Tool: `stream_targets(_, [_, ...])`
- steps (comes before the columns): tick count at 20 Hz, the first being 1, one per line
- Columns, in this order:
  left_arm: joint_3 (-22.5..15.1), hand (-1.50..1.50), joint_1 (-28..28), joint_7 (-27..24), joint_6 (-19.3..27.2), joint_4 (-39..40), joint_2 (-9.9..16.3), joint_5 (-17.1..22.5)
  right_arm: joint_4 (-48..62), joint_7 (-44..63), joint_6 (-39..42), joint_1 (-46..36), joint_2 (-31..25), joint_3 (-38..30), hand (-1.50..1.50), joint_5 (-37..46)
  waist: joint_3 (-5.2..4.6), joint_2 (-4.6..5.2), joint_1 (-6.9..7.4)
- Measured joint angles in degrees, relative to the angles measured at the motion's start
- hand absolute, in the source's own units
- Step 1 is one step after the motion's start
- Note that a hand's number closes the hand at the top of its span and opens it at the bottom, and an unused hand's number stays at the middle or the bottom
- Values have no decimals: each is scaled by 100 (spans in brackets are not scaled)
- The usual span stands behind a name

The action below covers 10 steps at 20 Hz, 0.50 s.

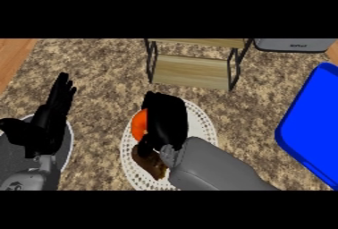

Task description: Pick the squash from the placemat and place it in the tiered shelf

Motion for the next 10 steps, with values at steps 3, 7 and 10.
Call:
stream_targets(3, [58, 0, 22, 8, 18, 5, 27, -1, -288, 119, -232, -359, -4, -286, 150, 261, -3, -32, -66])
stream_targets(7, [88, 0, 90, -16, 34, -6, 25, -9, -402, 352, -359, -804, -11, -631, 150, 776, -7, -53, -142])
stream_targets(10, [92, 0, 160, -63, 64, -20, 6, -40, -422, 494, -310, -1099, -13, -883, 150, 1119, -9, -64, -187])
